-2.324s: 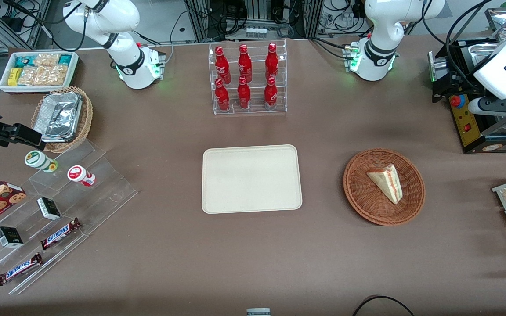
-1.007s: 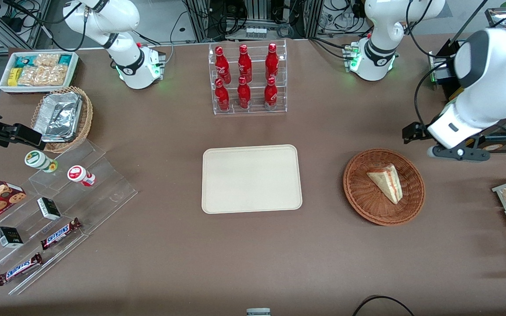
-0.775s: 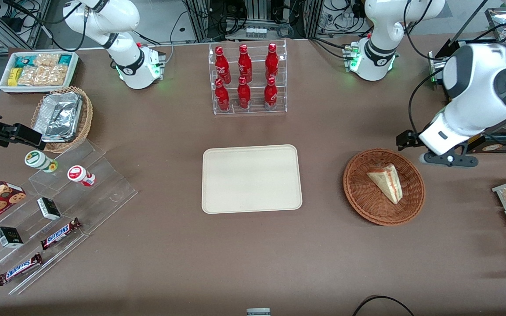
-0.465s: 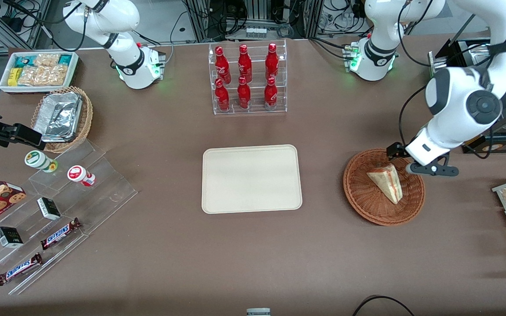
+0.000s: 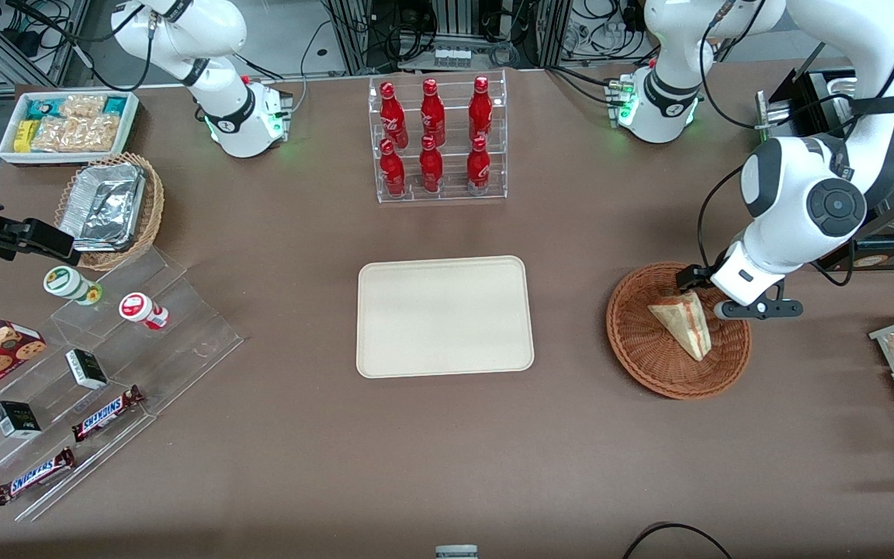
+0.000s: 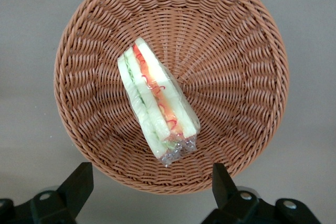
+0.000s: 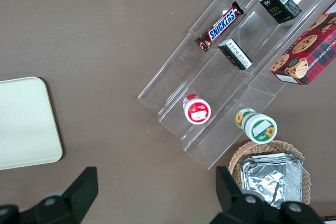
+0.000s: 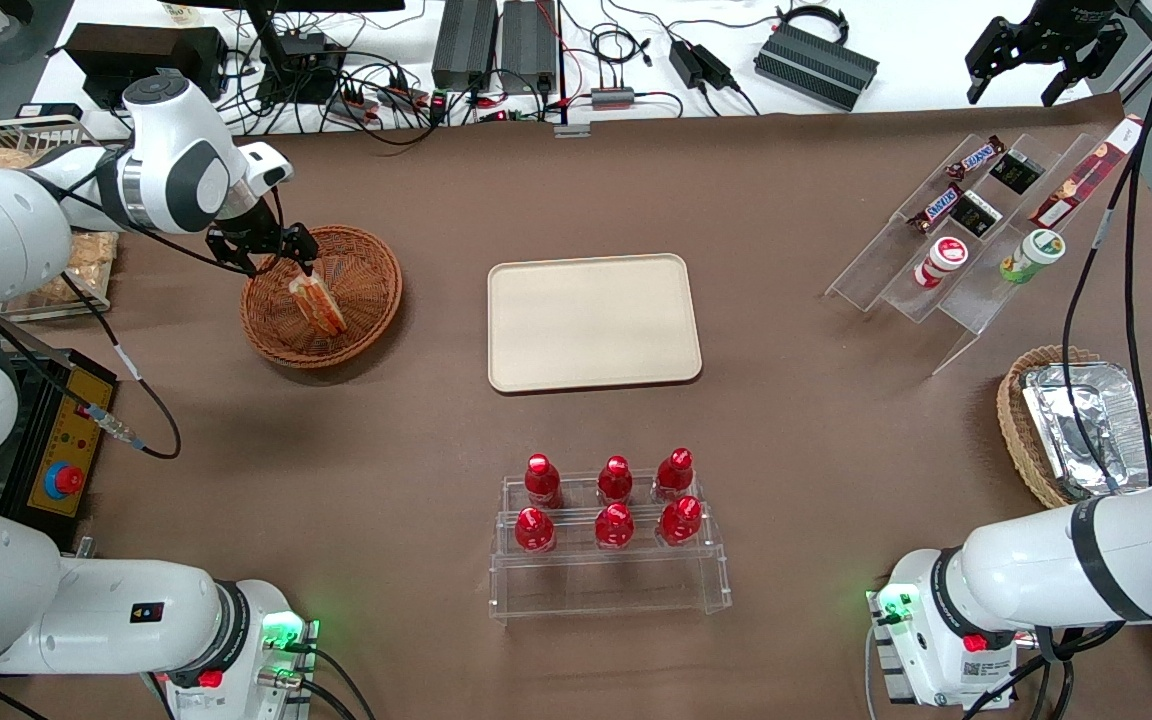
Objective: Place sandwich from basket to tray
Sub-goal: 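Lower the left gripper and close it on the wrapped sandwich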
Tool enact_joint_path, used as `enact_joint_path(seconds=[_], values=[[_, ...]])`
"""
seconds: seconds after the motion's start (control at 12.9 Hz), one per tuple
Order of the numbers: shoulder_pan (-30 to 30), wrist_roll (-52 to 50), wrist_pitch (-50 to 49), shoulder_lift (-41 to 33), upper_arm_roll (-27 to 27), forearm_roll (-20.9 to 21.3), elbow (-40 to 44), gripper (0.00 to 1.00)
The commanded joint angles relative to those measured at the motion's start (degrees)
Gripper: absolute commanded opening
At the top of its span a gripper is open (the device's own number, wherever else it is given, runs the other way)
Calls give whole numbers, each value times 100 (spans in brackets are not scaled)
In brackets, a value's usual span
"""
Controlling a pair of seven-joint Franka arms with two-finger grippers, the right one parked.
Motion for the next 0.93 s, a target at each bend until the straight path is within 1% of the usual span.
enact_joint_path(seconds=[0.0,0.08,0.46,0.85], values=[[-53,-1063,208,53,24,-24,-23,100],[-70,-1547,225,105,23,-24,-14,100],[-237,-3342,699,307,23,-24,-23,100],[-281,-3345,621,396,32,55,-23,100]])
